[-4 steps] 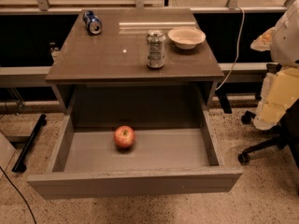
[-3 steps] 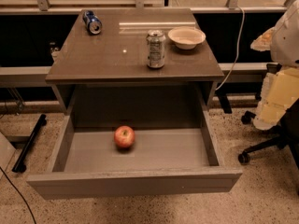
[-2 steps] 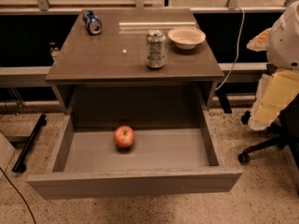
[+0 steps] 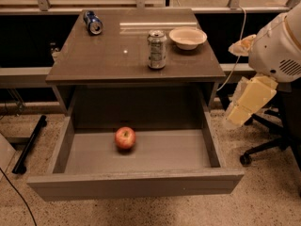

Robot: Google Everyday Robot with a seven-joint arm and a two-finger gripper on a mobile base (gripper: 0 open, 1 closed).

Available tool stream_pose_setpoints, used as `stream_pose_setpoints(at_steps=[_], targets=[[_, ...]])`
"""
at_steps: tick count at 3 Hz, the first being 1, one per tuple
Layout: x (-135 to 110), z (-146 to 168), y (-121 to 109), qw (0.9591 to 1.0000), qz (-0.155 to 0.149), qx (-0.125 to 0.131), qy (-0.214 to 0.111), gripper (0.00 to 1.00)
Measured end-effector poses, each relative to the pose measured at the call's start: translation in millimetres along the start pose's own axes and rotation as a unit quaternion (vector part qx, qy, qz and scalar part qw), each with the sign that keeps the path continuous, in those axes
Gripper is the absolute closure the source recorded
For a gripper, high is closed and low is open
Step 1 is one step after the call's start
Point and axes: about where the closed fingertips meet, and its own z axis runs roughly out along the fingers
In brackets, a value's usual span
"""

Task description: Pick apple from top drawer and place on counter

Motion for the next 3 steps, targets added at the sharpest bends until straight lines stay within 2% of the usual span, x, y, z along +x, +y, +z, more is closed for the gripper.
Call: stream_pose_setpoints(at_steps=[1,3], targets=[[-1.3,1.3,1.2,1.0000,0.001,0.000,-0.002,0.00],[-13.9,44.2,13.3,0.9995,0.013,-0.006,-0.028,0.00]])
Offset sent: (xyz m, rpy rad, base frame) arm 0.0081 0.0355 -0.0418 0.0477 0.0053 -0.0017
